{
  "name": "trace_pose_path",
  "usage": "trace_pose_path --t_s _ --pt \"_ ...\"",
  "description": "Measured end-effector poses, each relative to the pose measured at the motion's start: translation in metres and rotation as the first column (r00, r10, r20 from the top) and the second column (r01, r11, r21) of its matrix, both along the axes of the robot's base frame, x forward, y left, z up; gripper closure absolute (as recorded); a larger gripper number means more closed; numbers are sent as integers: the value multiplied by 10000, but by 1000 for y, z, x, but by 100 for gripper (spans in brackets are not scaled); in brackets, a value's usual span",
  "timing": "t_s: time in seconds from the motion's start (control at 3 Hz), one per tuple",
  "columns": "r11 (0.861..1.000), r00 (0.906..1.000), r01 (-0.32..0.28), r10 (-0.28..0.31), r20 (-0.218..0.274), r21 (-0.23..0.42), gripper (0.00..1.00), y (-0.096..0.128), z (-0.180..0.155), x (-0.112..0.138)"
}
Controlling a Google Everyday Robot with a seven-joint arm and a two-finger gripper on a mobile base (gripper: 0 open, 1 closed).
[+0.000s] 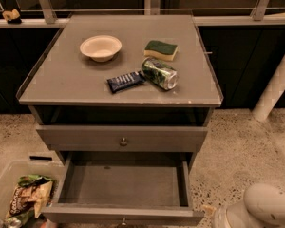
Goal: Close middle drawer
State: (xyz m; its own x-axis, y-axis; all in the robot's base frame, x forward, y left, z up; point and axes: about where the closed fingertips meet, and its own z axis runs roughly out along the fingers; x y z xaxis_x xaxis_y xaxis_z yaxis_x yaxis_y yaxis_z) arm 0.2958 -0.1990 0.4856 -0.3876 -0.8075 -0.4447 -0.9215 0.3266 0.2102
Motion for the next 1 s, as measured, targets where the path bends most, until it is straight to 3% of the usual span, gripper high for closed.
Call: trace_pose_path --t_s 0.33,1.0 --pt "9966 9966 825 -824 -71 73 0 7 -46 -59" --pt "9981 9982 588 -586 -109 184 0 12 -57 -50"
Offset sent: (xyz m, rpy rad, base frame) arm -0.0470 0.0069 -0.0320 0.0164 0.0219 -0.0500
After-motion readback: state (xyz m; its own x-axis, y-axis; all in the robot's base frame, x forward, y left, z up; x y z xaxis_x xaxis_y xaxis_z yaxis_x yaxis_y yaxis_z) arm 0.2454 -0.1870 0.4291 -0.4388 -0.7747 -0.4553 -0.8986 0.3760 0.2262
